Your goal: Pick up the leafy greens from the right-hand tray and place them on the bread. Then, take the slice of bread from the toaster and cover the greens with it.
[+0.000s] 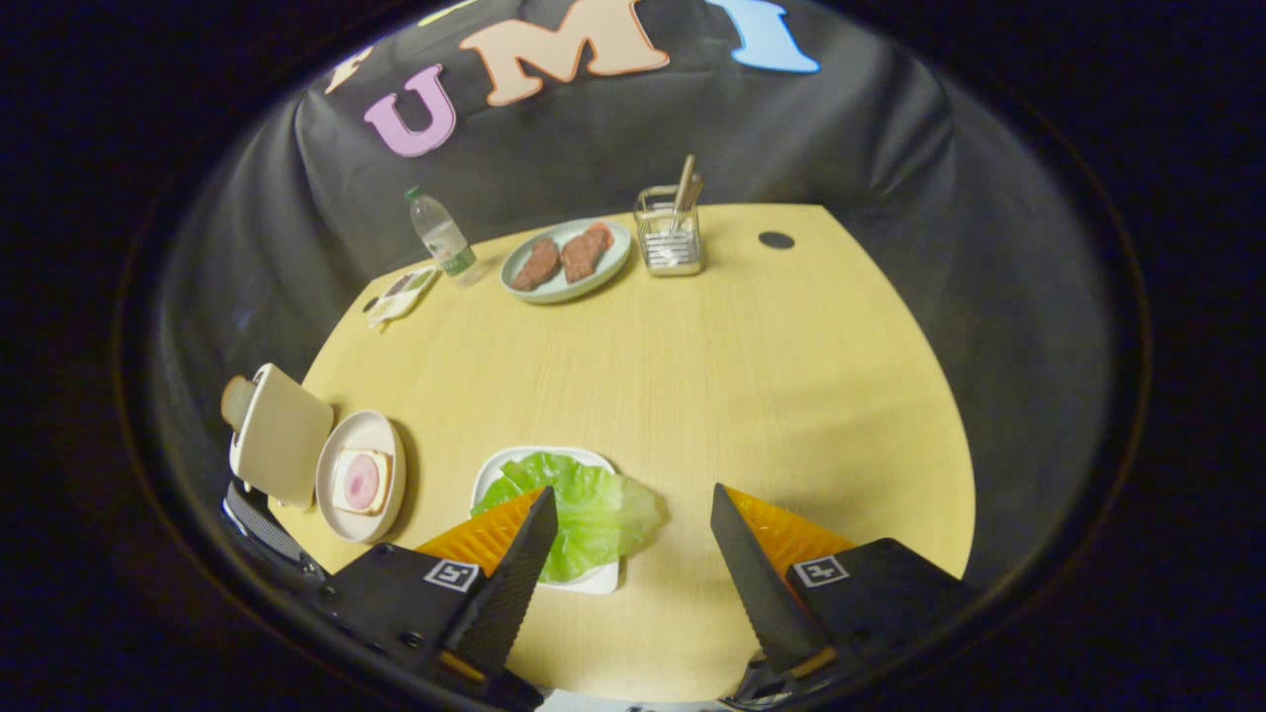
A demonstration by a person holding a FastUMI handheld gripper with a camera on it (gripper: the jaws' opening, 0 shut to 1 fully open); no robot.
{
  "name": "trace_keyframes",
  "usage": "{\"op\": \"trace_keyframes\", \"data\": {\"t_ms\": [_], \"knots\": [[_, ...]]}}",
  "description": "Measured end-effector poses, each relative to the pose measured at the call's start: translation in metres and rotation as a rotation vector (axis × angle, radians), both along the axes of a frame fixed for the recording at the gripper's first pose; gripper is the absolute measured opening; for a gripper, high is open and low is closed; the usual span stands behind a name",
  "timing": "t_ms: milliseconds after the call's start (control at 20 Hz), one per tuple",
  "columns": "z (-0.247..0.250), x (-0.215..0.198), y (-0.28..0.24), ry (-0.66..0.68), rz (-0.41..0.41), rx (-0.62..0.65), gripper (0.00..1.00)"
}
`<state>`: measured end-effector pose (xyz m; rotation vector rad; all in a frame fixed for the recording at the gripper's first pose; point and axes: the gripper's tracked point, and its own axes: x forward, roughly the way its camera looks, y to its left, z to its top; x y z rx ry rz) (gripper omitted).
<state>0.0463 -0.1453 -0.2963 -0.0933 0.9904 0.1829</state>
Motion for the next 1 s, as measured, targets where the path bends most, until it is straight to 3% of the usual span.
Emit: {"op": "trace_keyframes", "data": {"t_ms": [350, 750, 1000], "knots": [[-0.051, 0.007, -0.005, 0.166, 0.031, 0.040, 0.99], [-0.076, -0.006, 0.007, 0.291, 0.089, 0.097, 0.60], [-0.070, -0.003, 0.009, 0.291, 0.069, 0.126, 0.36]]}}
